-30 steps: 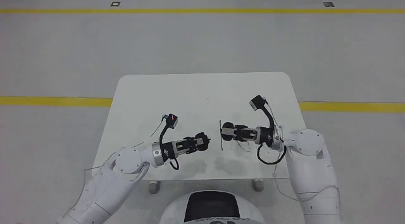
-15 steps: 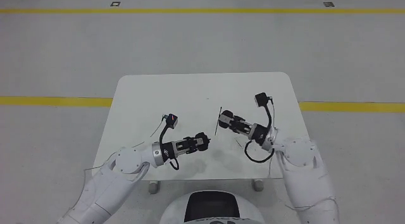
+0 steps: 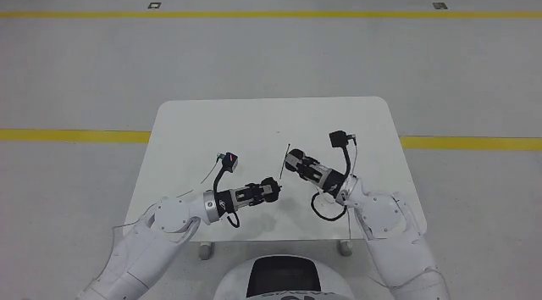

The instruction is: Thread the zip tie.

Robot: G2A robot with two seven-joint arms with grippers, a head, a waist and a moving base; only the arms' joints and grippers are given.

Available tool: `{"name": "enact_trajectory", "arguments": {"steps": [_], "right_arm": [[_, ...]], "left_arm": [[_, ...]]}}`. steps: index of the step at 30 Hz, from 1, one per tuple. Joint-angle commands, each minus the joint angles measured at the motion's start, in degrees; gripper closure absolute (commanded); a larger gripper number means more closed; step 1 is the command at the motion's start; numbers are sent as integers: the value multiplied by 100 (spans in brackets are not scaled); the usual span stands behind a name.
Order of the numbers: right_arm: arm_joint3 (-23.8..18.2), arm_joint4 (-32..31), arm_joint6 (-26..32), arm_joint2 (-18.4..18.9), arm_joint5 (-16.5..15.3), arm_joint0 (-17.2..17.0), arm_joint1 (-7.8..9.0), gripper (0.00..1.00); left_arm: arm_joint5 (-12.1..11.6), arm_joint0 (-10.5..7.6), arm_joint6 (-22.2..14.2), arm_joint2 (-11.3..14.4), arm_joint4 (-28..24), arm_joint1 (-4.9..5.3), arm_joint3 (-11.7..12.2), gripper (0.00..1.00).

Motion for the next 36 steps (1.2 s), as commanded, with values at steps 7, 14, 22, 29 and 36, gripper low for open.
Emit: {"name": "enact_trajectory", "arguments": {"steps": [7, 14, 22, 29, 36], "right_arm": [[172, -728, -1479, -109, 0, -25, 52, 100], [488, -1240, -2267, -366, 0, -28, 187, 100], [450, -1172, -2402, -428, 0, -53, 280, 100], [449, -1191, -2459, -450, 22, -78, 283, 100], [421, -1222, -2526, -465, 0, -255, 339, 100]], "left_arm": [[963, 26, 452, 470, -527, -117, -148, 100], [1485, -14, 984, 718, -567, -183, -157, 100], [1703, -13, 1221, 714, -685, -196, -110, 100], [1726, 59, 1619, 707, -1129, -242, -27, 100], [1740, 135, 2103, 687, -1415, -283, 168, 100]]}}
